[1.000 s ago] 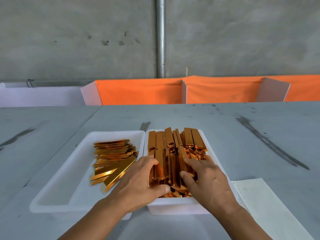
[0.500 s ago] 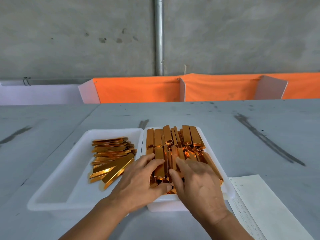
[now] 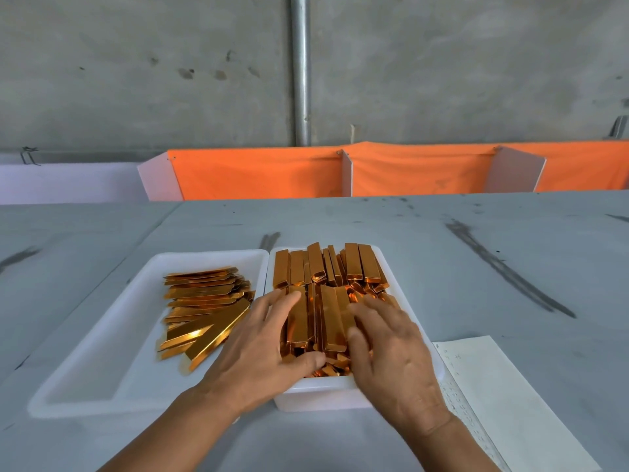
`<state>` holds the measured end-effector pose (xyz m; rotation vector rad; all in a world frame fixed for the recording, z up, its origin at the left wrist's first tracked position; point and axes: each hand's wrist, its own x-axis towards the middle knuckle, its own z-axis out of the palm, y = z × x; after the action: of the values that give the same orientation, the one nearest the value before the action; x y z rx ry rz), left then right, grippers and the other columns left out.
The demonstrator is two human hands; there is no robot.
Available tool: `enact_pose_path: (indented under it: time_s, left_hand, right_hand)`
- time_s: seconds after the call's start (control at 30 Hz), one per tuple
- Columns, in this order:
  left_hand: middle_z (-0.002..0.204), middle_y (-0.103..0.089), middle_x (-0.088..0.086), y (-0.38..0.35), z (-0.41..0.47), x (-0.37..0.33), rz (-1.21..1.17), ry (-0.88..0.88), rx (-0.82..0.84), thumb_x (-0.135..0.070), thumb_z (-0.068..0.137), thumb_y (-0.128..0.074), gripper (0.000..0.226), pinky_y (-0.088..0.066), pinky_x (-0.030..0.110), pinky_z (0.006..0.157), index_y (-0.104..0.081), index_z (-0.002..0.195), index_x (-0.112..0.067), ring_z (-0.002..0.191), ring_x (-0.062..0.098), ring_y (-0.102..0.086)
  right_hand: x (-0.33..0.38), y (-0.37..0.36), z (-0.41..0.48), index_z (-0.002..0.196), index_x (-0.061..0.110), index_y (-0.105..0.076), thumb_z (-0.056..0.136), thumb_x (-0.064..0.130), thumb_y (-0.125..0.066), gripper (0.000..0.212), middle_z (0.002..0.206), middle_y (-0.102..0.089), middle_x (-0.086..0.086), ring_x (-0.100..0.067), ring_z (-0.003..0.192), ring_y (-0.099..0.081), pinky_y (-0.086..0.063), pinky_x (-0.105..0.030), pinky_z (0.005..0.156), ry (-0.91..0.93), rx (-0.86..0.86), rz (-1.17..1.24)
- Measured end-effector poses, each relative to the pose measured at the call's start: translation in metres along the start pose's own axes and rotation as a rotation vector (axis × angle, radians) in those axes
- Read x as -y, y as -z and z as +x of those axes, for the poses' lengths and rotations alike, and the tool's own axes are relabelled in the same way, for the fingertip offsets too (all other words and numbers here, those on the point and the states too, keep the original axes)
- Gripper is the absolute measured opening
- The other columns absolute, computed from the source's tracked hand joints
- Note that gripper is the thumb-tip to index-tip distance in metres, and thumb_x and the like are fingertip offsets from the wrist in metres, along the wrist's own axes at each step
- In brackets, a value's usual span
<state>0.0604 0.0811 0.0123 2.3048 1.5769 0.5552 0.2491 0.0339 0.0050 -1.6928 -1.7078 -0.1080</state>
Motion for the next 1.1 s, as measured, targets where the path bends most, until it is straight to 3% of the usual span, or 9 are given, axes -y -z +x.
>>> enact_pose_path:
  time_s: [0.07, 0.17, 0.27, 0.43, 0.63, 0.77, 0.87, 0.93, 1.1]
  left_hand:
    - [0.157, 0.007, -0.021, 0.0, 0.0, -0.002, 0.043, 0.006, 0.039, -0.078, 0.073, -0.056, 0.097, -0.029, 0.044, 0.115, 0.0, 0.148, -0.05, 0.147, 0.015, -0.008]
    - [0.158, 0.015, -0.018, 0.0, -0.001, -0.005, 0.121, -0.024, 0.09, -0.085, 0.072, -0.044, 0.09, -0.02, 0.046, 0.118, 0.006, 0.143, -0.06, 0.148, 0.015, 0.001]
    - [0.158, 0.019, -0.017, 0.001, -0.001, -0.005, 0.184, -0.057, 0.129, -0.09, 0.067, -0.03, 0.081, -0.013, 0.046, 0.118, 0.005, 0.136, -0.068, 0.147, 0.014, 0.007]
    - [0.157, 0.022, -0.017, 0.0, -0.002, -0.007, 0.237, -0.033, 0.158, -0.09, 0.068, -0.029, 0.085, -0.01, 0.046, 0.118, 0.003, 0.141, -0.063, 0.147, 0.013, 0.01]
    - [0.156, 0.027, -0.015, 0.003, -0.002, -0.008, 0.206, -0.009, 0.169, -0.093, 0.059, -0.03, 0.097, -0.014, 0.047, 0.119, 0.018, 0.137, -0.062, 0.148, 0.02, 0.008]
    - [0.158, 0.024, -0.011, 0.001, -0.002, -0.009, 0.262, -0.003, 0.209, -0.091, 0.065, -0.034, 0.097, -0.009, 0.048, 0.118, 0.016, 0.141, -0.058, 0.148, 0.02, 0.011]
    - [0.158, 0.023, -0.014, 0.002, -0.002, -0.007, 0.159, 0.005, 0.177, -0.092, 0.063, -0.039, 0.097, -0.015, 0.048, 0.12, 0.021, 0.134, -0.062, 0.148, 0.019, 0.008]
    - [0.158, 0.02, -0.017, 0.003, -0.001, -0.007, 0.015, 0.041, 0.125, -0.092, 0.061, -0.043, 0.101, -0.02, 0.049, 0.118, 0.014, 0.14, -0.06, 0.149, 0.017, 0.005]
    - [0.161, -0.004, -0.012, 0.008, -0.001, -0.005, -0.139, 0.114, -0.028, -0.094, 0.066, -0.026, 0.096, -0.028, 0.045, 0.111, -0.002, 0.149, -0.051, 0.147, 0.016, -0.013]
  right_hand:
    - [-0.013, 0.007, 0.008, 0.12, 0.023, -0.067, 0.1, 0.025, -0.042, 0.032, 0.123, -0.067, 0.0, -0.022, 0.11, -0.06, -0.047, -0.037, 0.099, -0.064, 0.041, -0.069]
    - [-0.029, 0.015, 0.018, 0.112, 0.028, -0.065, 0.103, 0.03, -0.035, 0.031, 0.108, -0.069, 0.007, -0.014, 0.092, -0.055, -0.048, -0.03, 0.088, -0.122, 0.183, -0.201]
    - [-0.034, 0.016, 0.021, 0.11, 0.029, -0.067, 0.103, 0.031, -0.034, 0.033, 0.107, -0.068, 0.009, -0.012, 0.098, -0.057, -0.05, -0.028, 0.092, -0.088, 0.264, -0.237]
    - [-0.031, 0.01, 0.021, 0.117, 0.027, -0.067, 0.103, 0.028, -0.04, 0.03, 0.111, -0.068, 0.009, -0.01, 0.098, -0.059, -0.049, -0.027, 0.096, -0.064, 0.24, -0.159]
    - [-0.032, 0.012, 0.02, 0.128, 0.024, -0.062, 0.103, 0.029, -0.041, 0.033, 0.136, -0.057, 0.003, -0.019, 0.118, -0.056, -0.046, -0.033, 0.1, -0.151, 0.167, -0.059]
    - [-0.031, 0.012, 0.02, 0.122, 0.028, -0.064, 0.104, 0.032, -0.04, 0.03, 0.127, -0.062, 0.006, -0.013, 0.109, -0.059, -0.047, -0.028, 0.097, -0.114, 0.222, -0.119]
    - [-0.033, 0.013, 0.022, 0.123, 0.025, -0.063, 0.103, 0.03, -0.04, 0.031, 0.128, -0.061, 0.004, -0.016, 0.111, -0.058, -0.047, -0.029, 0.096, -0.134, 0.205, -0.085]
    - [-0.034, 0.014, 0.024, 0.127, 0.024, -0.061, 0.104, 0.028, -0.039, 0.032, 0.129, -0.06, 0.002, -0.018, 0.113, -0.057, -0.046, -0.03, 0.096, -0.159, 0.197, -0.056]
    - [-0.032, 0.016, 0.031, 0.131, 0.025, -0.056, 0.105, 0.032, -0.032, 0.036, 0.127, -0.06, -0.001, -0.018, 0.109, -0.056, -0.047, -0.028, 0.089, -0.187, 0.222, -0.113]
